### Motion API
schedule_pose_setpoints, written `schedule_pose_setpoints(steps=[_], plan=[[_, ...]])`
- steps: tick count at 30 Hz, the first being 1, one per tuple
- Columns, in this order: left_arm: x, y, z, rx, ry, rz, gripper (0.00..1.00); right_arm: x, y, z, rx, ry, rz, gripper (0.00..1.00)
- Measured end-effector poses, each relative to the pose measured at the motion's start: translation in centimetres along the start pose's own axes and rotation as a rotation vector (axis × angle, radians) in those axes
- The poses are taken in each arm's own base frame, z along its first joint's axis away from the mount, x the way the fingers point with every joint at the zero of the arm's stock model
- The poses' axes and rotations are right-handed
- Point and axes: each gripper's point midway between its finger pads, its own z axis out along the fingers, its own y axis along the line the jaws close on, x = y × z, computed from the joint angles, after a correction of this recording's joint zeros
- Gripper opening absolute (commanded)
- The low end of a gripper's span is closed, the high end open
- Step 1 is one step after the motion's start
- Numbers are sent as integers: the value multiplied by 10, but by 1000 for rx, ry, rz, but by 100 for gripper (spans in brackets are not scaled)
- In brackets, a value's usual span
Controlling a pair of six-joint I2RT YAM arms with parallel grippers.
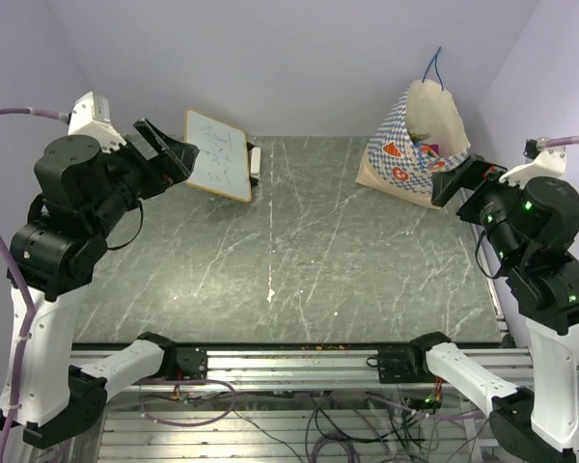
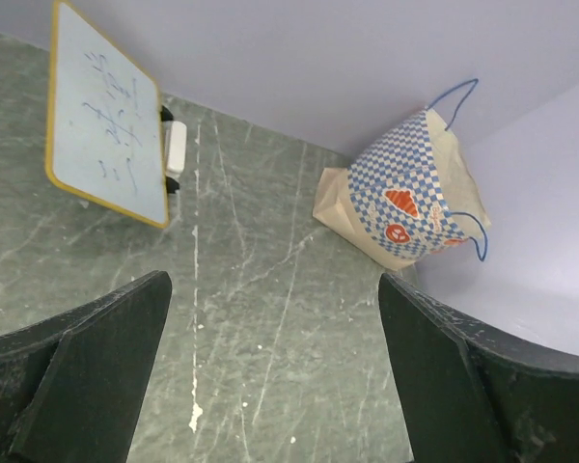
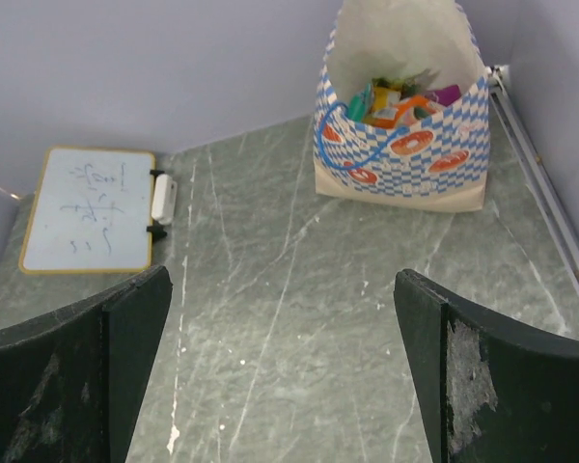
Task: Take the snacks out of the paper bag
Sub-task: Move the paper bag to the center of the board.
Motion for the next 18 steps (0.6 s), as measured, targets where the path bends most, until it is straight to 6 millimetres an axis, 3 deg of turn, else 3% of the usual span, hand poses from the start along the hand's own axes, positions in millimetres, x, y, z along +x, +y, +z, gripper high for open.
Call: schedule_pose_setpoints(steps=[18], plan=[[44,-14,27,76,185,-73,99,28,-14,11,60,118,-60,100]])
